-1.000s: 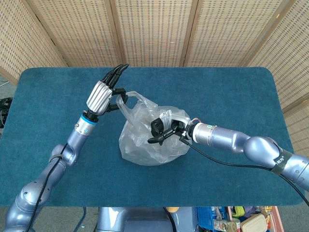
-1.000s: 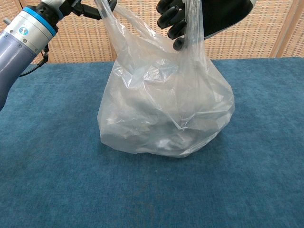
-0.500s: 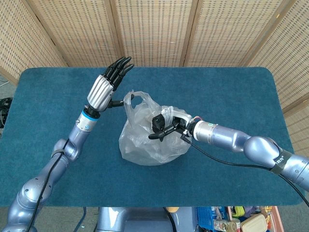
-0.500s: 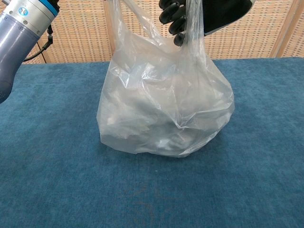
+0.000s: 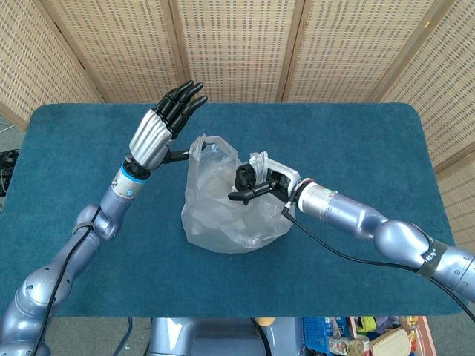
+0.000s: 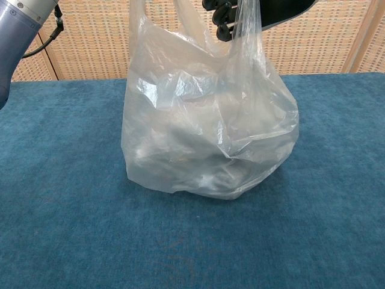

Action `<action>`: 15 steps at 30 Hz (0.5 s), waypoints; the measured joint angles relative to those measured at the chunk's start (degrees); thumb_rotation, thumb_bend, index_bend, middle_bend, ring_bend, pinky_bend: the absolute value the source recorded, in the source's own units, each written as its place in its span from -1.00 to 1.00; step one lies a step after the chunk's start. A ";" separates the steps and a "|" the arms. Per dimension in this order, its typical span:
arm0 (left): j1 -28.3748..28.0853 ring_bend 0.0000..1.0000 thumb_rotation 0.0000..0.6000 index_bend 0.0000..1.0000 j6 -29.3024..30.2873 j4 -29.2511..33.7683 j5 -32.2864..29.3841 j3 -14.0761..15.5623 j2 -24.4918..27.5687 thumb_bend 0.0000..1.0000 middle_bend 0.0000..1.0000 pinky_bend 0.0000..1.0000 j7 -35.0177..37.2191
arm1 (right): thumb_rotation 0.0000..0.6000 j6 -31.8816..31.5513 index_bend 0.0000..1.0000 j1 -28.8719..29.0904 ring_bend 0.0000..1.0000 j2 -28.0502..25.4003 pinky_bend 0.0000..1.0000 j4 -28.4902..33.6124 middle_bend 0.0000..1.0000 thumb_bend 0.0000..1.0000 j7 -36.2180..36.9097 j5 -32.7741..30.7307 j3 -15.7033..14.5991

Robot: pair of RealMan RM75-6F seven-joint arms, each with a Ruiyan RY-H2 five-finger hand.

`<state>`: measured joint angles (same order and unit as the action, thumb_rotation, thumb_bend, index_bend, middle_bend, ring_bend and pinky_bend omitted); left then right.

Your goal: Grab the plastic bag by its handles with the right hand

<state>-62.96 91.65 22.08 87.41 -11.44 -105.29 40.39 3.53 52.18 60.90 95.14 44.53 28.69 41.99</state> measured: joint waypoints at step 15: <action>-1.46 -0.97 1.00 -1.00 -0.28 6.13 2.03 1.07 4.66 -0.43 -1.00 -0.69 -5.80 | 1.00 -16.23 0.29 0.16 0.11 2.88 -0.23 2.15 0.26 -0.89 2.41 -1.67 -0.75</action>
<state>-64.42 91.37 28.22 89.44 -10.37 -100.63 34.59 -12.70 52.35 63.78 97.29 46.94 27.02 41.25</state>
